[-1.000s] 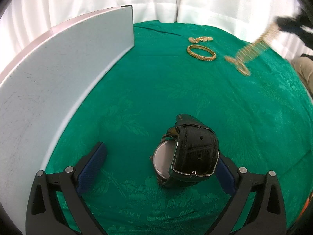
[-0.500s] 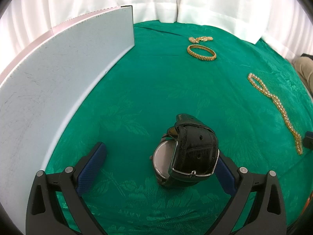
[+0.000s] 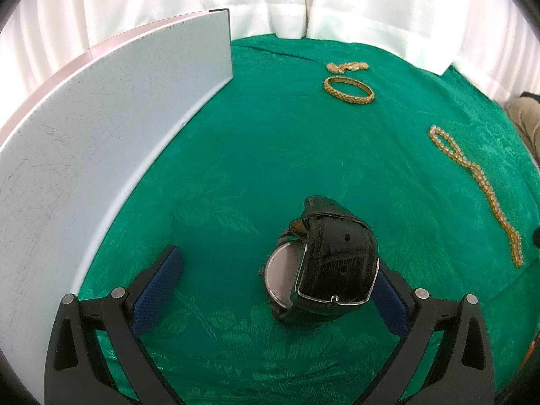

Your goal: Organize jewelry

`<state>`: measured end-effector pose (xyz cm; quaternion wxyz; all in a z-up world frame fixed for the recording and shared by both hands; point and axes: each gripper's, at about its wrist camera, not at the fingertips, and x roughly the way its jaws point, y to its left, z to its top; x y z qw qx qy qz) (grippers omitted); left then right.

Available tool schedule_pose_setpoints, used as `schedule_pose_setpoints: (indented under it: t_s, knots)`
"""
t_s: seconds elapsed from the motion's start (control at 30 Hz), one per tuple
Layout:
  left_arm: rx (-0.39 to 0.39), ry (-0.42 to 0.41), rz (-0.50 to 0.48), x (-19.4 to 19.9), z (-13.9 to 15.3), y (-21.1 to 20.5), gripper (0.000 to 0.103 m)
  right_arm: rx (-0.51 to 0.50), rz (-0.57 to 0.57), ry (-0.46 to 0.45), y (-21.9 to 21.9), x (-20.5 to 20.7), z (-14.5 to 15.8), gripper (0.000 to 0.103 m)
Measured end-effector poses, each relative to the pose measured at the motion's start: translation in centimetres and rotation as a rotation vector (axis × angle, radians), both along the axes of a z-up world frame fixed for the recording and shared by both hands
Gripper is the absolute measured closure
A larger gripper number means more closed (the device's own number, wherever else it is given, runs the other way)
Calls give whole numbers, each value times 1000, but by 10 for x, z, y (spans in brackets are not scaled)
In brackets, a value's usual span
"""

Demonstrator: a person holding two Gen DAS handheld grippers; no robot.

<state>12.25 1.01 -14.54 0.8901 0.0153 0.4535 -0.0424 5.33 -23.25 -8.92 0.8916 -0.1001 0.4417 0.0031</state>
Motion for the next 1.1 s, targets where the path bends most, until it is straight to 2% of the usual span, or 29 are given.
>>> schedule_pose_setpoints:
  t_s: [0.17, 0.37, 0.47, 0.6, 0.83, 0.93, 1.0, 1.07, 1.1]
  knots:
    - [0, 0, 0, 0, 0, 0, 1, -1, -3, 7, -1, -3, -2, 54]
    - [-12, 27, -38, 0, 1, 4, 1, 70, 2, 43, -15, 10, -2, 54]
    - [-57, 62, -96, -8, 8, 12, 1, 112, 16, 71, -25, 21, 0, 54]
    - [-127, 80, -118, -22, 18, 29, 1, 145, 64, 134, -23, 38, -4, 54]
    - [-123, 46, -136, -32, 33, 27, 2, 193, 52, 155, -17, 51, -9, 54]
    - [-90, 19, -124, -28, 42, 20, 10, 223, 40, 164, -18, 58, -13, 54]
    - [-61, 3, -125, -26, 46, 13, 20, 212, 46, 166, -17, 65, -14, 54]
    - [-24, -6, -118, -23, 48, 8, 23, 197, 66, 170, -10, 75, -17, 54]
    - [-5, -5, -119, -22, 47, 5, 30, 194, 80, 169, -6, 81, -19, 54]
